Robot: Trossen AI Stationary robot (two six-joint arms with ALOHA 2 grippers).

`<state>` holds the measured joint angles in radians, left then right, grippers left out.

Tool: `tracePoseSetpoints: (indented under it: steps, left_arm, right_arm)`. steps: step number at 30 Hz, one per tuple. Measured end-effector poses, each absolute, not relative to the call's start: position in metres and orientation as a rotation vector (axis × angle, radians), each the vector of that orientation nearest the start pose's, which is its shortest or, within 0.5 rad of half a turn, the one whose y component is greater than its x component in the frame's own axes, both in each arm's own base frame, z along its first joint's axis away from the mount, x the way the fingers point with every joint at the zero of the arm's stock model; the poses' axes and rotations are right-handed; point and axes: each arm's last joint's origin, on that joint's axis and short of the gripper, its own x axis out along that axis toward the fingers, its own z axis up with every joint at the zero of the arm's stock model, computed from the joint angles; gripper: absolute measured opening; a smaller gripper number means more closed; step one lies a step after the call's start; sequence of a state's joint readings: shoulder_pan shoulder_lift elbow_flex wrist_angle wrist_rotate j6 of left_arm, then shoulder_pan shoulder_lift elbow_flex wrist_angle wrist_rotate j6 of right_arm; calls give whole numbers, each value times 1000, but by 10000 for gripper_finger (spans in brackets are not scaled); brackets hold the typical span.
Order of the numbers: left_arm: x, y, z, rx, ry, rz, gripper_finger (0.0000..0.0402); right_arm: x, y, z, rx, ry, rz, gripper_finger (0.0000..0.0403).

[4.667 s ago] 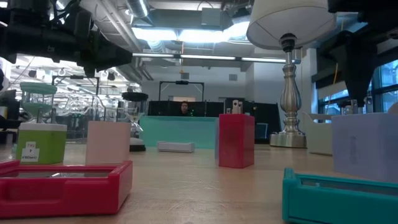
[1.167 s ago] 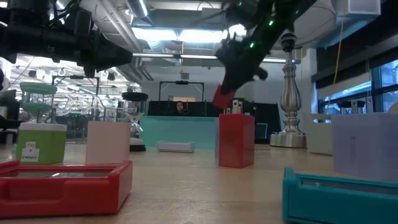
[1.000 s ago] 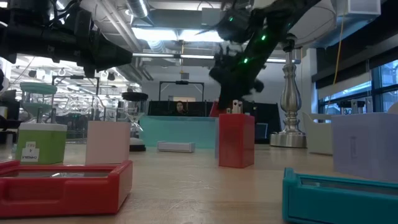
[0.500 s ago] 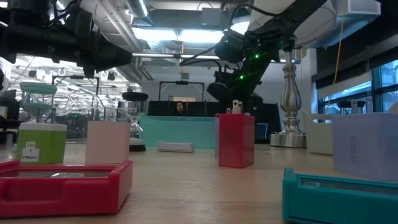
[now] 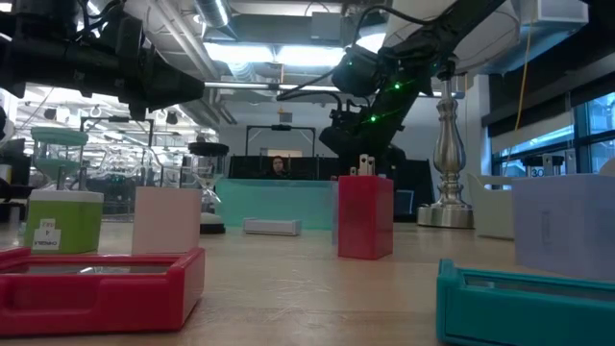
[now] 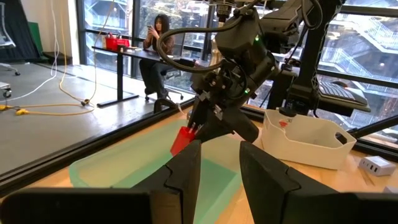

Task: Pick & Place Office items
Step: Put the top right red charger adapter into the green bin, then put the middle blue charger adapter into the green bin

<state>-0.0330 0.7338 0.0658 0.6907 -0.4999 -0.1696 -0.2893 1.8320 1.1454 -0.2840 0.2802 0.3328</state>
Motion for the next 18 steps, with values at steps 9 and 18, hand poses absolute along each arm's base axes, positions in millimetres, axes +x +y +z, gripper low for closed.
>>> tracePoseSetpoints:
  steps: [9,18]
  left_arm:
    - [147,9,178,-172,-62,464,107]
    - [147,8,178,-172,-56,425,107]
  right_arm:
    - [352,-114,171,282,883,-711,199]
    - [334,-105,216,274,822,-682,202]
